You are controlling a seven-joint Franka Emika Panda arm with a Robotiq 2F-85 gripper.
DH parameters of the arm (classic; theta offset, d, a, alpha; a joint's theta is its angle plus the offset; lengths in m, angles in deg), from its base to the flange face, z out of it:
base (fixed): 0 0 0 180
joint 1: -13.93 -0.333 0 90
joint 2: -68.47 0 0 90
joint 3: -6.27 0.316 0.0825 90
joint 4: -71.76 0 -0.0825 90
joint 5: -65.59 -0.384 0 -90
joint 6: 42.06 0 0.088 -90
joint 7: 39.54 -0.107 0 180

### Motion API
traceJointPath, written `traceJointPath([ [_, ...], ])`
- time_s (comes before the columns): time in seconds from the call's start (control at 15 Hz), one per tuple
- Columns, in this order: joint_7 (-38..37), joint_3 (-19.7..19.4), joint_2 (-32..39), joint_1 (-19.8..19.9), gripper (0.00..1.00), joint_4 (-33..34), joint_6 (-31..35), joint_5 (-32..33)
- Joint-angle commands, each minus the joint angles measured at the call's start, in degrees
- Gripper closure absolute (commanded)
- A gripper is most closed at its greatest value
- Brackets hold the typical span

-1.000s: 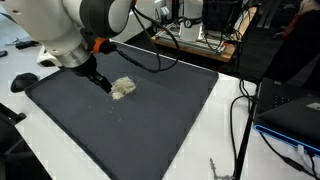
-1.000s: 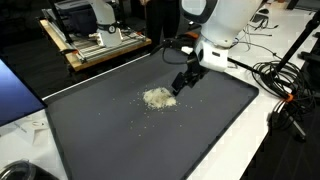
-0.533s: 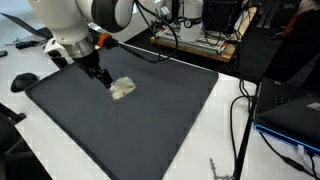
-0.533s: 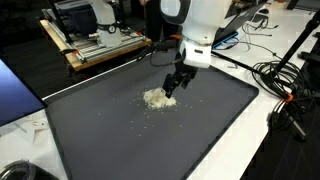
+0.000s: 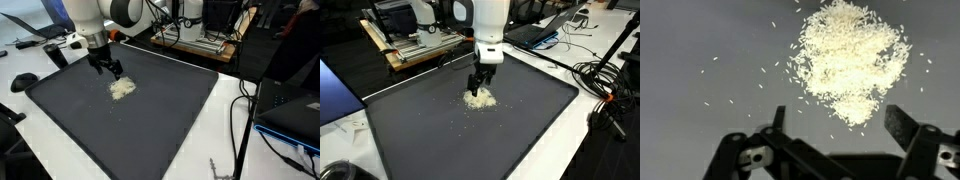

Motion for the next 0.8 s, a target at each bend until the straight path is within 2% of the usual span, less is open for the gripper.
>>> traceJointPath([
  [0.0, 4.49, 1.91, -7.04, 2.60, 0.00, -14.27, 10.05, -1.40],
  [0.2, 6.79, 3.49, -8.97, 4.46, 0.00, -21.66, 20.30, -2.68],
  [0.27, 3.56, 1.44, -5.20, 2.29, 0.00, -15.08, 14.79, -0.55],
  [0.4, 4.49, 2.18, -6.40, 3.03, 0.00, -18.76, 18.87, -0.98],
  [0.73, 4.83, 2.36, -7.41, 3.16, 0.00, -19.86, 19.31, -1.17],
])
